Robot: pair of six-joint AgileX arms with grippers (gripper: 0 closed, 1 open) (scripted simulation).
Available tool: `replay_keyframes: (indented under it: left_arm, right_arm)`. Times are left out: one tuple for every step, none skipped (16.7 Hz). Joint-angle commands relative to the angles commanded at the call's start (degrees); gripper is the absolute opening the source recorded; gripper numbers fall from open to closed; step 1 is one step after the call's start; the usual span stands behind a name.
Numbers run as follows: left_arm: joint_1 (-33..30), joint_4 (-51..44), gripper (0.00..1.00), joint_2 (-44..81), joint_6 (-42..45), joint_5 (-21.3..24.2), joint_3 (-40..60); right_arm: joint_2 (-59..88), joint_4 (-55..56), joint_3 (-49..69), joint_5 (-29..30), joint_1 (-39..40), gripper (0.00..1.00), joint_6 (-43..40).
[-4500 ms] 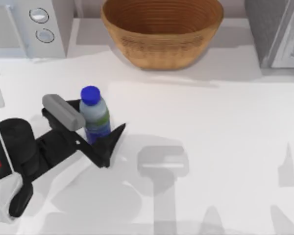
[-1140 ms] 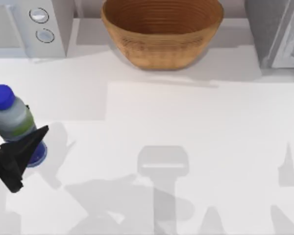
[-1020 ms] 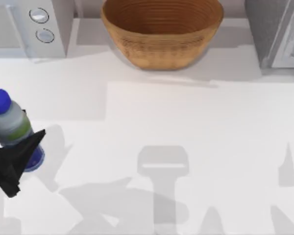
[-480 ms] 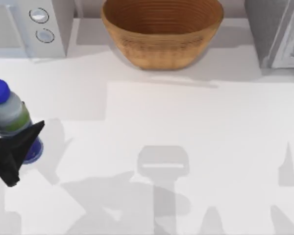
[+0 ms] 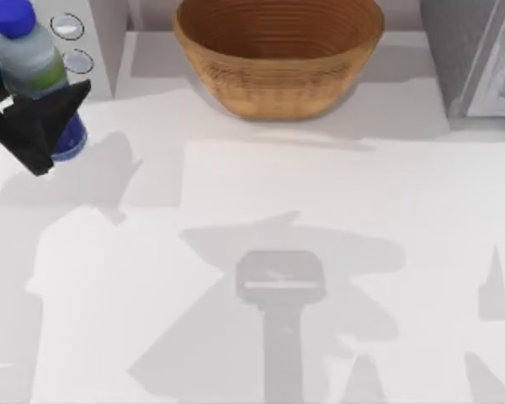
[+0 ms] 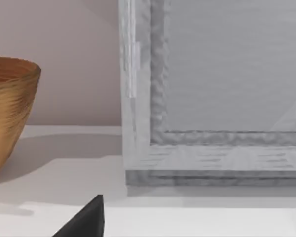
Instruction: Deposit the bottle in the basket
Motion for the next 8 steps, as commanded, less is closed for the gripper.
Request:
replay_keyframes:
  left_arm:
    - [-1.01, -0.84, 0.0, 1.69, -0.07, -0.91, 2.73]
    - [-2.04, -1.68, 0.0, 3.45, -0.15, -1.78, 5.51]
    - [-3.11, -2.57, 0.0, 5.23, -0.26, -2.68, 8.43]
    - [-4.21, -3.49, 0.0, 7.01, -0.4, -3.6, 11.4]
    - [-5.3, -4.41, 0.0, 8.79, -0.54, -4.52, 14.34]
    - [-6.37, -5.33, 0.0, 10.57, -0.68, -5.43, 17.24]
    - [-7.44, -6.25, 0.0, 12.35, -0.83, -6.35, 20.09]
    - [-8.49, -7.19, 0.0, 14.14, -0.99, -7.27, 22.92]
  right_arm:
    - [0.0, 0.0, 0.0, 0.0, 0.0, 1.0, 0.0]
    - [0.0, 0.0, 0.0, 0.0, 0.0, 1.0, 0.0]
    - [0.0, 0.0, 0.0, 0.0, 0.0, 1.0, 0.0]
    - [0.0, 0.0, 0.0, 0.0, 0.0, 1.0, 0.0]
    - [0.0, 0.0, 0.0, 0.0, 0.0, 1.0, 0.0]
    - [0.0, 0.0, 0.0, 0.0, 0.0, 1.0, 0.0]
    - [0.0, 0.0, 0.0, 0.0, 0.0, 1.0, 0.0]
    - [0.0, 0.0, 0.0, 0.0, 0.0, 1.0, 0.0]
